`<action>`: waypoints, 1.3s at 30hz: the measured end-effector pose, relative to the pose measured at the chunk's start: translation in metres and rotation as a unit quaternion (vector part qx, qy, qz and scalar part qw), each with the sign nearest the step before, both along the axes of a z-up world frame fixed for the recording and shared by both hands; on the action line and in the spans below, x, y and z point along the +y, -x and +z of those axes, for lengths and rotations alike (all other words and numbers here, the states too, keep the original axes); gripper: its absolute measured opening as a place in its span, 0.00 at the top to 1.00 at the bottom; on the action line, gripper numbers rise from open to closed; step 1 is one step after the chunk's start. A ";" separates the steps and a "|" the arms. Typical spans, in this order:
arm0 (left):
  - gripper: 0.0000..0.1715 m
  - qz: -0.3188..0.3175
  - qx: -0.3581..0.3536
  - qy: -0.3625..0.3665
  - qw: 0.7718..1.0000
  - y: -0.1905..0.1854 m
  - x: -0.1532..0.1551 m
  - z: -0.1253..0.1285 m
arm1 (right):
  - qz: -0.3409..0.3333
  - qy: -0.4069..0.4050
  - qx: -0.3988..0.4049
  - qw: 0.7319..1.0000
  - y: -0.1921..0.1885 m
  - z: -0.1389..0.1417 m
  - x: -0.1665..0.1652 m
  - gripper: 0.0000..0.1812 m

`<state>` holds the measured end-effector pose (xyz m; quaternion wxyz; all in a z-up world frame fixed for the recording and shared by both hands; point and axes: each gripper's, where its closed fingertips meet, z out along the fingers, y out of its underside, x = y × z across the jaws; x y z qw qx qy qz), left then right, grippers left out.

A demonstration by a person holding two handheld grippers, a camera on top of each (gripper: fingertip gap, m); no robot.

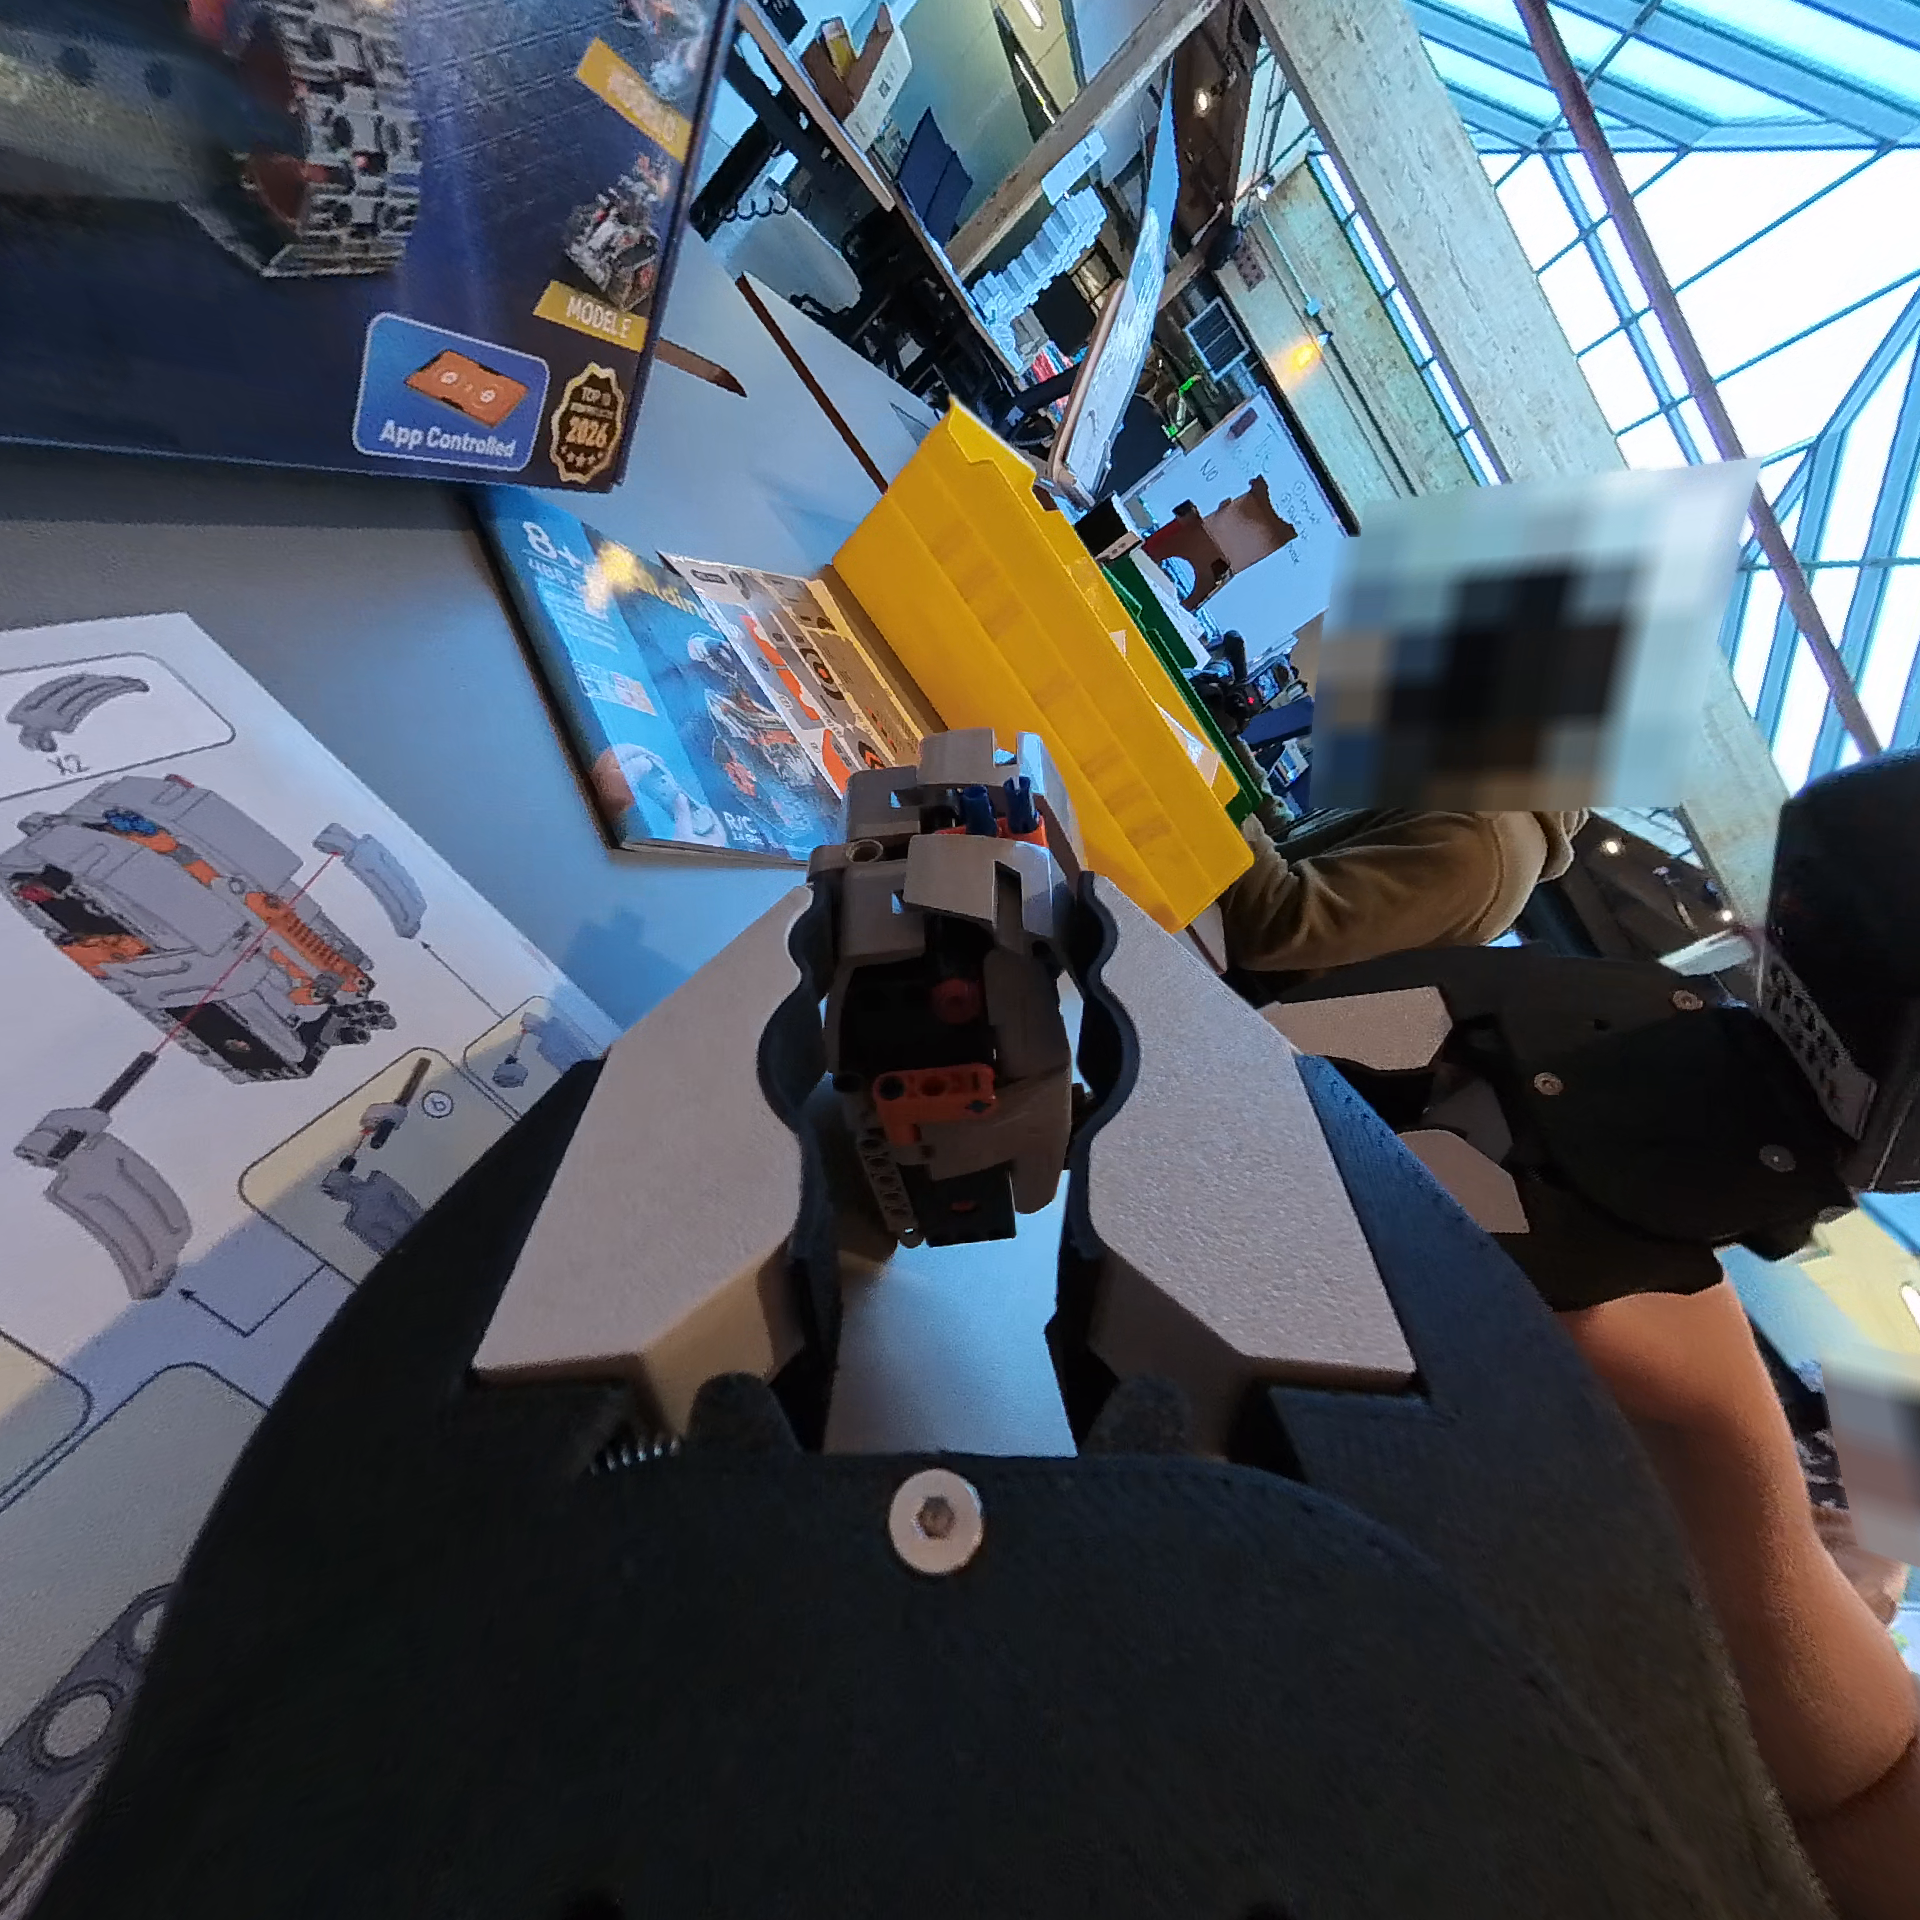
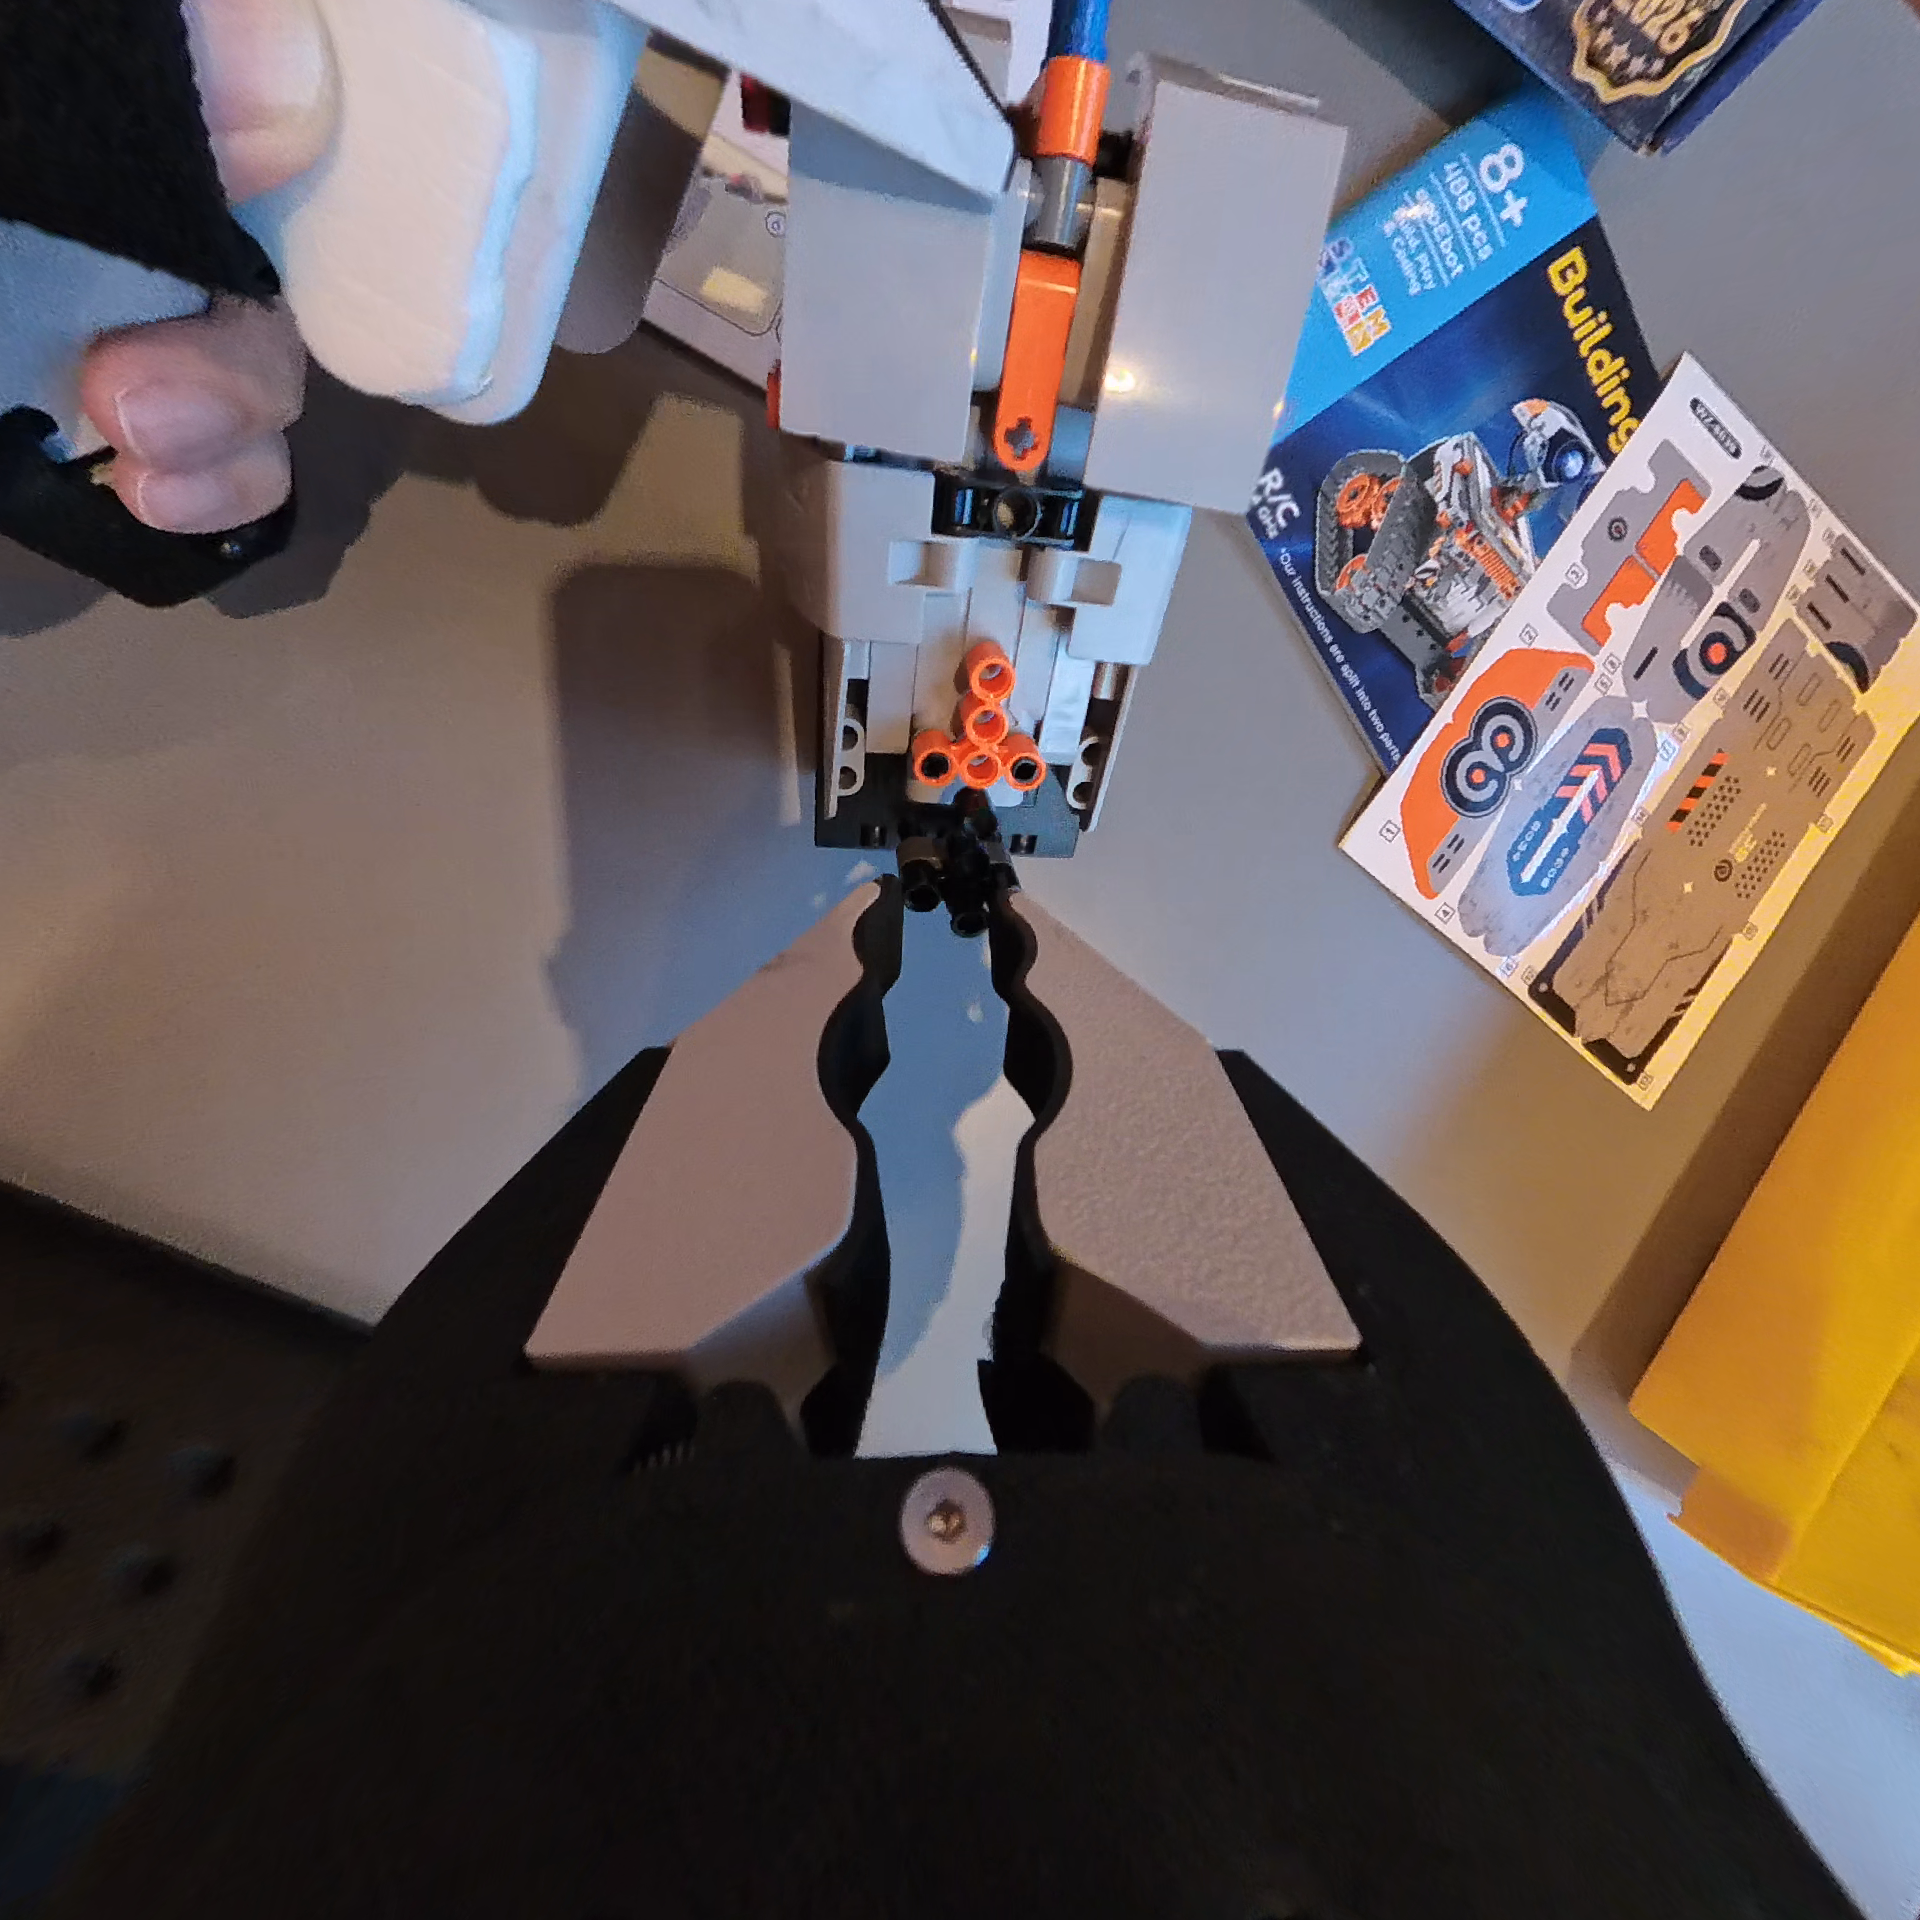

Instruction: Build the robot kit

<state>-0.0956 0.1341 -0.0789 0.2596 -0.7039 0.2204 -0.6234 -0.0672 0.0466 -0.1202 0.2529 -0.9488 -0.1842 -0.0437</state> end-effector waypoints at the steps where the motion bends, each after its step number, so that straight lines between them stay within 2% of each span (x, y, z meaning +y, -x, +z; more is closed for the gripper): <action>1: 0.75 0.000 -0.002 0.007 1.000 0.001 0.001 -0.001 | 0.003 -0.004 -0.001 1.000 0.000 0.000 0.001 0.92; 18: 0.75 0.004 -0.001 0.007 1.000 0.003 0.004 -0.003 | 0.083 0.032 -0.071 0.993 0.001 0.001 0.005 0.93; 26: 0.75 0.005 -0.005 0.022 1.000 0.004 0.006 -0.005 | 0.069 0.026 -0.059 0.996 0.000 0.001 0.007 0.93; 35: 0.76 0.008 -0.010 0.067 0.998 0.010 0.013 -0.014 | 0.069 0.049 -0.059 0.995 0.000 0.002 0.009 0.93; 39: 0.75 0.009 -0.008 0.063 0.998 0.010 0.014 -0.014 | 0.061 0.064 -0.045 0.995 -0.001 0.003 0.011 0.93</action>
